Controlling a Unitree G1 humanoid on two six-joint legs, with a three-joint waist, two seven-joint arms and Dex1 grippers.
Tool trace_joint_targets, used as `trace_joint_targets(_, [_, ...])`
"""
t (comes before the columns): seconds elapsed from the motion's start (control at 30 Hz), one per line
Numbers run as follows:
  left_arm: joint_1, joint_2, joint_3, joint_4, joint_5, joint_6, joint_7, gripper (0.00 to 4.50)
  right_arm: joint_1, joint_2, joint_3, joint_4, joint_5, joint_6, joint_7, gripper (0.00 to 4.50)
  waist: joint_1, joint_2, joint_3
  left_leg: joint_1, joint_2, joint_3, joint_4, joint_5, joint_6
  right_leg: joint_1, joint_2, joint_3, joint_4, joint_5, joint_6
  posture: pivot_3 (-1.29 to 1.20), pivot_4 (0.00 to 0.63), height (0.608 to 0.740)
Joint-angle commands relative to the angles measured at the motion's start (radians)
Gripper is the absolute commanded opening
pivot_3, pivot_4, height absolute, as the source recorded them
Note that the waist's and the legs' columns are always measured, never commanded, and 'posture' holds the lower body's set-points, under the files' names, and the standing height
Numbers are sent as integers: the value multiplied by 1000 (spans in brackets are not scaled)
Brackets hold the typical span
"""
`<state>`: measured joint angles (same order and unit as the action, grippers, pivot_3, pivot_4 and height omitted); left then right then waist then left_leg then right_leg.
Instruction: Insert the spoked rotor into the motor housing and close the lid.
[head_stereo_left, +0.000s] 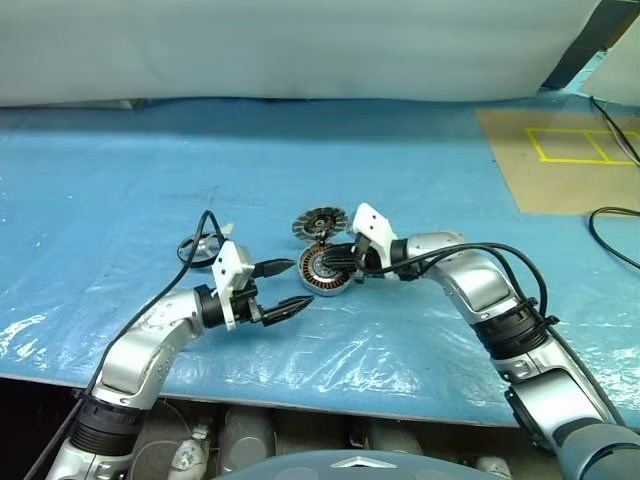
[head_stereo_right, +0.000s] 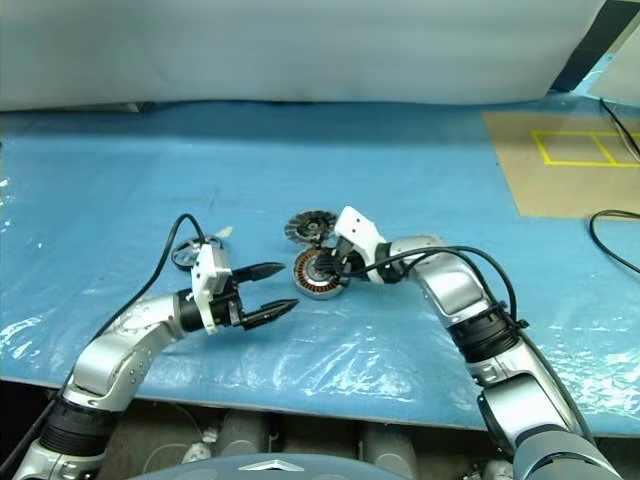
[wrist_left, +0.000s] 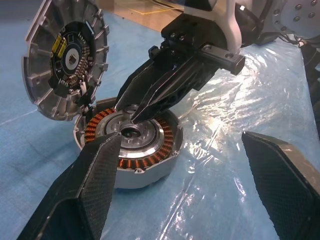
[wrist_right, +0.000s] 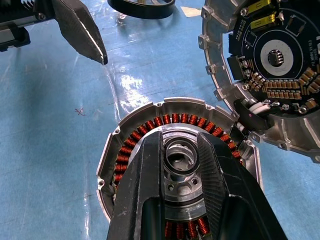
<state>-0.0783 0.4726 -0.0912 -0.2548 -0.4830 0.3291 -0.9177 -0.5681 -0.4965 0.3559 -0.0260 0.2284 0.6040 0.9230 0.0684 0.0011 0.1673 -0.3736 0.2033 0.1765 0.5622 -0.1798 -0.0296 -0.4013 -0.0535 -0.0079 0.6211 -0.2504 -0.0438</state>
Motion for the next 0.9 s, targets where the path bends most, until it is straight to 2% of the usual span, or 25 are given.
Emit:
trace_joint_targets(0.03, [-3, -7, 1, 10, 8, -43, -18, 4040, -4, 3, -13, -29, -5, -23, 10, 589, 0, 0, 0, 0, 0, 0, 0, 0, 0, 0, 0, 0, 0, 0, 0, 0, 150, 740])
trace_joint_targets(0.43, [17, -17, -1, 33, 18, -80, -29, 4040, 19, 6, 41, 36, -114, -134, 14, 589, 0, 0, 0, 0, 0, 0, 0, 0, 0, 0, 0, 0, 0, 0, 0, 0, 150, 740])
trace_joint_targets(0.9, [24, -16, 1, 48, 24, -90, -36, 4040, 3, 34, 41, 50, -158, -170, 31, 589, 0, 0, 0, 0, 0, 0, 1, 0, 0, 0, 0, 0, 1, 0, 0, 0, 150, 740])
